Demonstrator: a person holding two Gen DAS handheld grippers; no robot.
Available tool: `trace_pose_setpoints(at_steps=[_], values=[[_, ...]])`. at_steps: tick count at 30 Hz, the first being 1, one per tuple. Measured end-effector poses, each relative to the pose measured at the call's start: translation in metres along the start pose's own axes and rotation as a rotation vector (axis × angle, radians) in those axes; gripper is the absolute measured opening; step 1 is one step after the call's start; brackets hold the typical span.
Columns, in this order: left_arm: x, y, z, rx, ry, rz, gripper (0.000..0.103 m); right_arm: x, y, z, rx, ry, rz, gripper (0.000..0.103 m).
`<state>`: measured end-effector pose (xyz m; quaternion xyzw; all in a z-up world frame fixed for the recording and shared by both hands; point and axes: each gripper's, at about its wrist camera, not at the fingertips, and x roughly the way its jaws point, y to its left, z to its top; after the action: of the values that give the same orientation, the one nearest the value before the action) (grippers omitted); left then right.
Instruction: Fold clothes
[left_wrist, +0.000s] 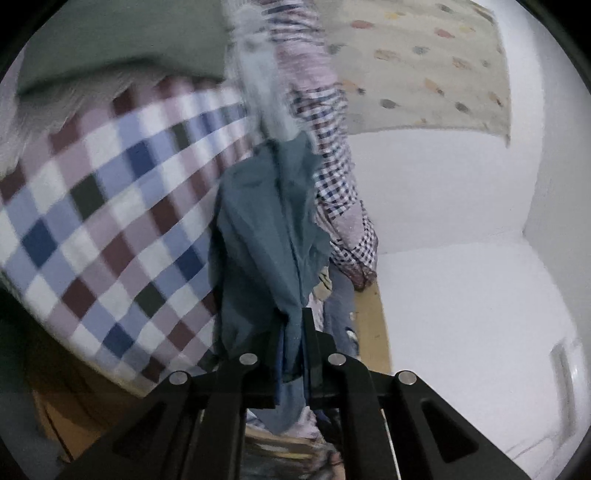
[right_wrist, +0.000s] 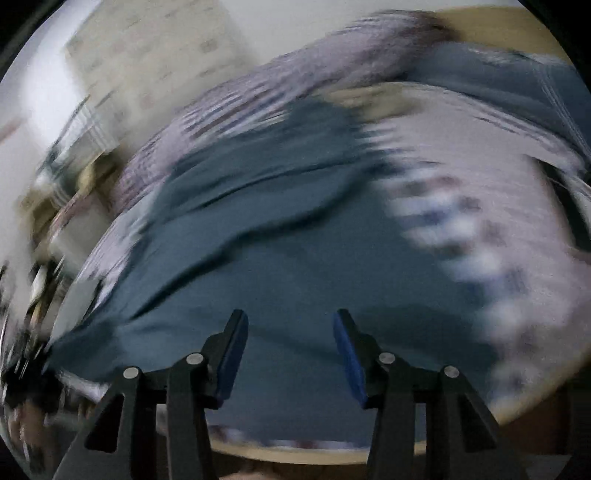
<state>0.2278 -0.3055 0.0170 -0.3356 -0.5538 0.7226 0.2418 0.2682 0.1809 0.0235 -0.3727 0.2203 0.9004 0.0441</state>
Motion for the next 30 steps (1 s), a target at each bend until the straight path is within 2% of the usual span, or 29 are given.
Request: trace_pose_setpoints(at_steps=[3,5,9,12,18,24,30], values=[[-0.005,-0.017,-0.002,0.071,-0.049,0.008,0.005,-0.014,-0.043,-0.002,0.092,-0.003,-0.105,0.054],[-0.006,-0.02,-0.002,0.071,-0.07,-0.006,0.005,-0.017,-0.061,-0.009,0.112,0.021,-0.142,0.054],[0.01,-0.017,-0.002,0.011,-0.054,-0.053,0.005,-0.022,-0.087,-0.023,0.118,0.072,-0.188,0.053],[0.026,-0.022,-0.004,0.014,-0.025,-0.054,0.005,-0.02,-0.096,-0.033,0.114,0.102,-0.19,0.053],[0.051,-0.027,-0.008,0.023,0.012,-0.047,0.005,-0.01,-0.098,-0.041,0.058,0.16,-0.176,0.052],[0.051,-0.027,-0.008,0.024,0.01,-0.029,0.005,0.003,-0.085,-0.05,-0.003,0.206,-0.129,0.052],[0.039,-0.024,-0.006,0.032,0.003,-0.008,0.005,0.021,-0.065,-0.055,-0.091,0.244,-0.128,0.052]])
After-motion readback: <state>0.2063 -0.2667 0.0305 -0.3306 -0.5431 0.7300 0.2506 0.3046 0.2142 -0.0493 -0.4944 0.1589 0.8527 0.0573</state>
